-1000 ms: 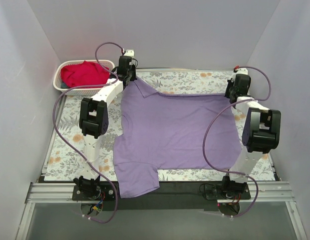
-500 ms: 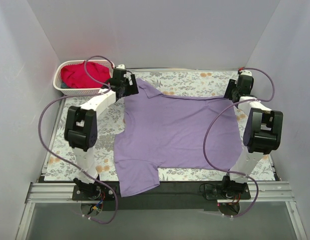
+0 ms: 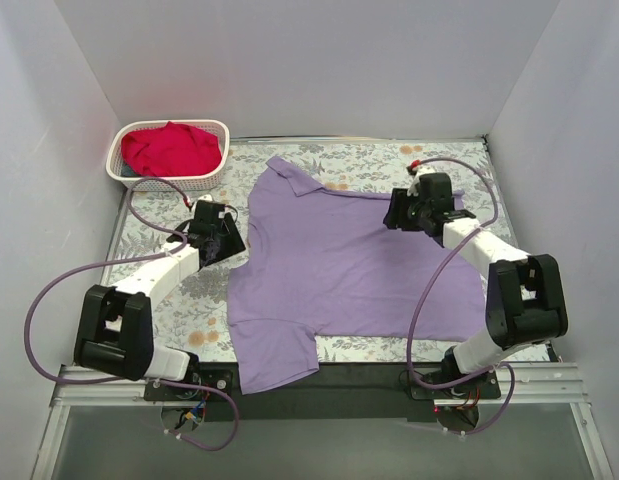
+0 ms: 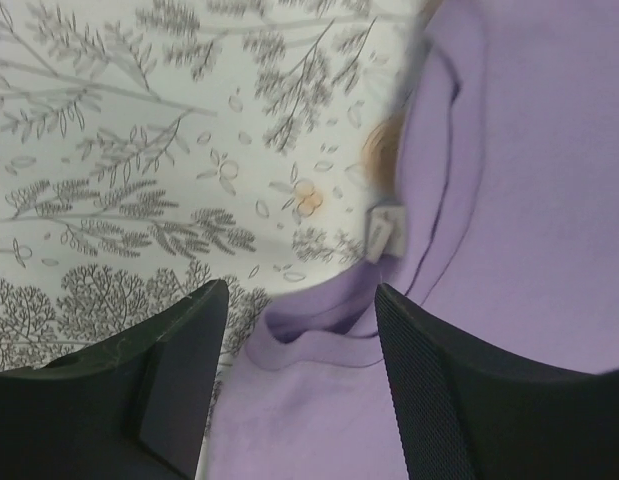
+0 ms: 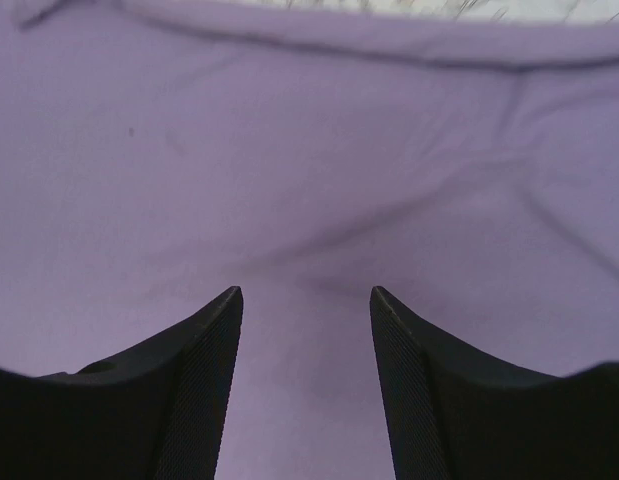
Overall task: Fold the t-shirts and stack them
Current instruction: Flatten the tshirt out
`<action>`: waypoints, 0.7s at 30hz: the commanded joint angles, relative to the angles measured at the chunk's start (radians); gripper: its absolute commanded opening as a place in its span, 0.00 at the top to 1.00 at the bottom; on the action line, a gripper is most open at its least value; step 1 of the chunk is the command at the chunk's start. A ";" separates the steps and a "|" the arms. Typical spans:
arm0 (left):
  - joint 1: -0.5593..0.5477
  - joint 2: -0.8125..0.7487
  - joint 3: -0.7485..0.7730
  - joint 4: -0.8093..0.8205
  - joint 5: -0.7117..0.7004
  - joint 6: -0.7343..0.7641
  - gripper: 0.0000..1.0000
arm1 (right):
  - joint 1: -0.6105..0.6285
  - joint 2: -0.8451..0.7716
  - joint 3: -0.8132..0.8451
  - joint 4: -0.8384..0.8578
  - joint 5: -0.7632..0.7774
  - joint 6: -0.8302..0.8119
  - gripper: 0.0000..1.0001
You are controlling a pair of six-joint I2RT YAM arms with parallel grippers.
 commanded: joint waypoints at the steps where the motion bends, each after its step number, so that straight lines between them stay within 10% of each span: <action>1: 0.003 -0.009 -0.019 -0.009 0.033 -0.025 0.44 | 0.047 -0.031 -0.061 -0.044 -0.074 0.045 0.49; 21: 0.003 0.057 -0.125 -0.046 0.131 -0.091 0.61 | 0.142 -0.129 -0.370 -0.022 -0.100 0.075 0.55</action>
